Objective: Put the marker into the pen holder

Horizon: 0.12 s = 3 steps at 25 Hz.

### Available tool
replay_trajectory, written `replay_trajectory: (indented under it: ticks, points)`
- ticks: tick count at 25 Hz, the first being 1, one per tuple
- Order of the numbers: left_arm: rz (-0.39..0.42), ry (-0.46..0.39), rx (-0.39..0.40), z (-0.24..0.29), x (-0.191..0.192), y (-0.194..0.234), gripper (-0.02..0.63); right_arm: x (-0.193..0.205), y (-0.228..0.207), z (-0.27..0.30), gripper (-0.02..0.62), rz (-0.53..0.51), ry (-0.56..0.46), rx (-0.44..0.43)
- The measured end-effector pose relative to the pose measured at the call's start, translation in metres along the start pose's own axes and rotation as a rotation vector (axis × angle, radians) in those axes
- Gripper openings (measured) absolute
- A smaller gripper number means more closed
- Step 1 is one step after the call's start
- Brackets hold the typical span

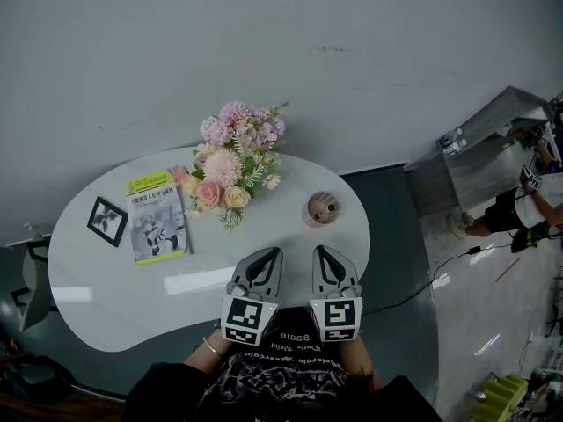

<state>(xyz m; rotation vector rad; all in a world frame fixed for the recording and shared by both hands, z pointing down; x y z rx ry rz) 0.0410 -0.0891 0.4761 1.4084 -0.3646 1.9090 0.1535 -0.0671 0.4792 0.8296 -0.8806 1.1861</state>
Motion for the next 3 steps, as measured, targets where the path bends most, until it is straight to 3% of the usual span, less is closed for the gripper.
replay_trajectory:
  ticks: [3]
  points:
    - [-0.003,0.002,-0.004,-0.0007,0.0008,-0.0004,0.023,-0.0015,-0.0021,-0.0009,0.027,-0.008,-0.014,0.010]
Point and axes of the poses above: the fingertips, and each gripper's own axes: z forward along the fingers, y to its left, x out of its underside, the point moved 4 cm from there along -z, backward along the fingers, and after that the axes turned 1 degree about x, right-handed, at the moved point
